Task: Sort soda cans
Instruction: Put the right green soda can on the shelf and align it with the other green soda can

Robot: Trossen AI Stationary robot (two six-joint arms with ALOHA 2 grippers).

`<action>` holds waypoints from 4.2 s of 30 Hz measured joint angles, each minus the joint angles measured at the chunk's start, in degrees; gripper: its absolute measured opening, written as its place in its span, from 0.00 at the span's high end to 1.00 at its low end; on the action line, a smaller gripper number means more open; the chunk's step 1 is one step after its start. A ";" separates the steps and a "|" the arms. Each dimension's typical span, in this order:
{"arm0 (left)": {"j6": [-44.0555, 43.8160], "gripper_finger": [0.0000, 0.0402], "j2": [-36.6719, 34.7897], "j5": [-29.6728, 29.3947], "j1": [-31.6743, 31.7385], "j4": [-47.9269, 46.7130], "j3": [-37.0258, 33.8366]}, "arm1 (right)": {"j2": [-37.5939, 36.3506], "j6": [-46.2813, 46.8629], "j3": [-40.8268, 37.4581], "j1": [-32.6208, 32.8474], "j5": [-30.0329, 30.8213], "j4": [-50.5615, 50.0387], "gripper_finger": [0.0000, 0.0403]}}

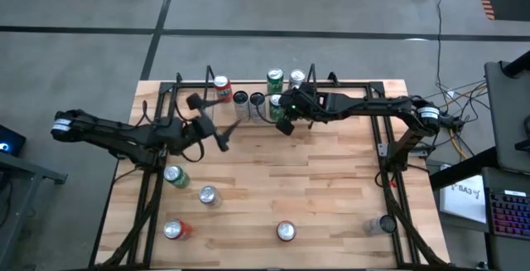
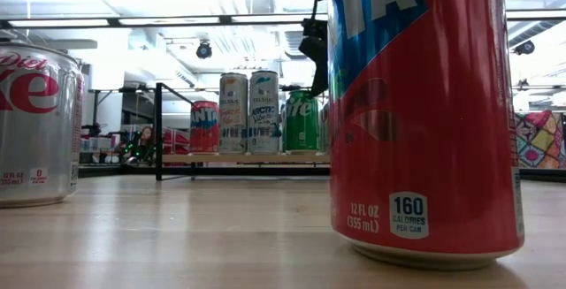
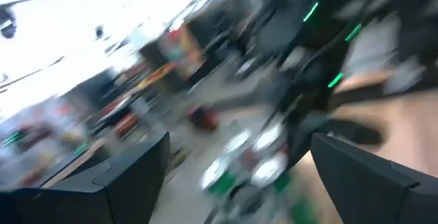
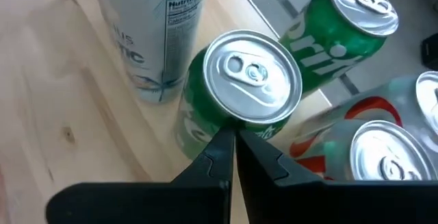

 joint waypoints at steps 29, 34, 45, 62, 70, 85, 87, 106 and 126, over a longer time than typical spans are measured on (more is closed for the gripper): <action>-10.66 0.61 -7.96 27.84 15.50 1.91 -9.13 | -0.09 -2.53 0.93 -0.11 -4.87 2.03 0.98; -13.91 0.95 -7.09 27.86 17.25 0.58 -9.03 | -0.09 -5.10 0.93 -1.02 -3.79 2.05 0.98; -16.55 1.00 -7.15 30.54 17.19 -1.16 -8.63 | -0.40 -8.55 0.93 -2.21 -5.60 0.59 0.98; -11.77 1.00 -6.67 30.18 18.22 0.40 -3.69 | -0.42 -9.95 0.95 -3.42 -4.74 5.11 0.98; -11.33 1.00 -6.30 30.13 19.79 -0.21 -3.98 | -1.53 -7.27 0.96 -3.17 -9.53 4.86 0.98; -5.97 1.00 -1.44 43.84 20.14 -2.24 -4.12 | 1.14 -7.02 1.45 -3.23 -10.86 2.59 0.98; -4.86 1.00 0.21 43.84 20.42 -1.89 -4.12 | 1.18 -7.22 1.45 -3.23 -9.80 2.78 0.98; -4.43 1.00 4.15 43.86 21.49 3.65 -4.05 | 1.35 -10.20 2.79 -4.07 -6.23 1.40 0.98; -4.65 1.00 4.17 43.86 21.60 4.08 -4.01 | 3.32 -12.44 2.70 -4.87 -4.89 3.10 0.98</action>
